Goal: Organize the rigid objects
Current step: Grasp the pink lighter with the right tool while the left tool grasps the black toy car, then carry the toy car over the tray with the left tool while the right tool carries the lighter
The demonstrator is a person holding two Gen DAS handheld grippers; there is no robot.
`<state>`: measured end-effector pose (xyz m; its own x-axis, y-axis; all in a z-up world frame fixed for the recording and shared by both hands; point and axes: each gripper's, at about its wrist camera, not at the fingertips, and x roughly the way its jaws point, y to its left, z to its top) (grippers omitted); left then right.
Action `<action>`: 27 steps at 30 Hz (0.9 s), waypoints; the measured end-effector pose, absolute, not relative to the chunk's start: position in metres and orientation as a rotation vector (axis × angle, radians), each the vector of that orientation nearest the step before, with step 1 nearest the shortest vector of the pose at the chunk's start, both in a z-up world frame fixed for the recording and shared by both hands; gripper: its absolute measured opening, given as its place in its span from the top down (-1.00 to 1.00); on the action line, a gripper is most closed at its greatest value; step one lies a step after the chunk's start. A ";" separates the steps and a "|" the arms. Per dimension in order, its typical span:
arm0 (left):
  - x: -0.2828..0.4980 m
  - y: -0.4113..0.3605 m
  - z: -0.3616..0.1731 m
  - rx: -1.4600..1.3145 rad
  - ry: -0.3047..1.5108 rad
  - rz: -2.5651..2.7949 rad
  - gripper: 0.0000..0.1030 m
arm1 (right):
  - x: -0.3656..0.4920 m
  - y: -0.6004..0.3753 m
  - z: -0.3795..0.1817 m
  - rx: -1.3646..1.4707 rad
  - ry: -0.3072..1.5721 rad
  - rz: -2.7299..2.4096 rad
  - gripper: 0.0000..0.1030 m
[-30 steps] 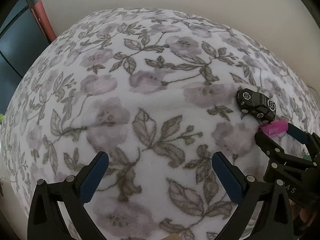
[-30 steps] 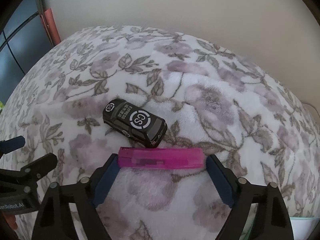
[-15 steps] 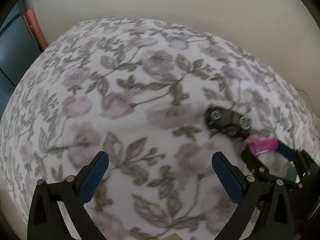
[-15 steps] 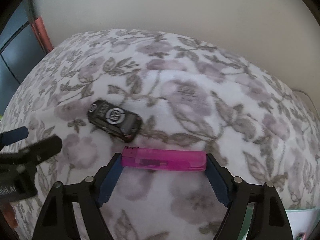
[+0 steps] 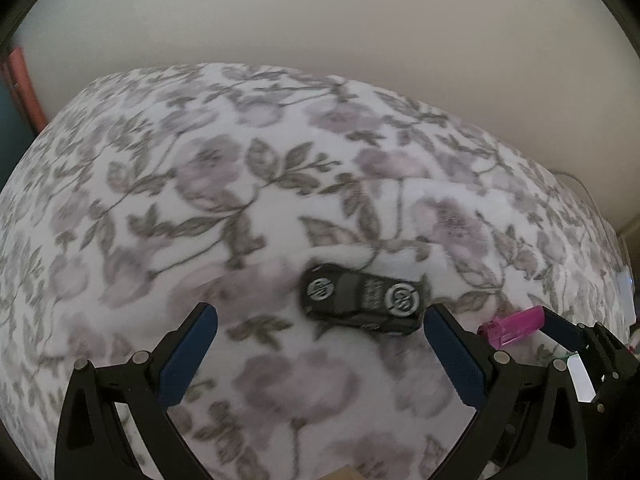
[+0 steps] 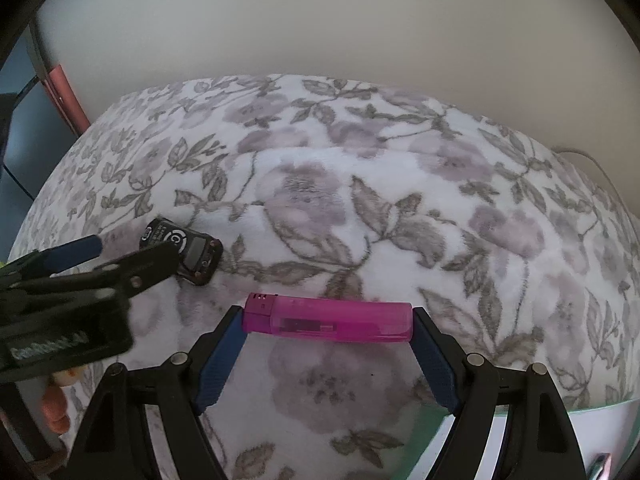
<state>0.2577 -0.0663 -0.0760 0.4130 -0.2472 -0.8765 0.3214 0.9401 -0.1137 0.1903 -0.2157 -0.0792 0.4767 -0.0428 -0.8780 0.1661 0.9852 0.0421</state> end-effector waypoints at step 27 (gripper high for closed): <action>0.253 -0.076 -0.086 0.118 1.084 -0.345 -0.47 | 0.178 -0.214 -0.071 0.175 1.078 -0.106 -0.62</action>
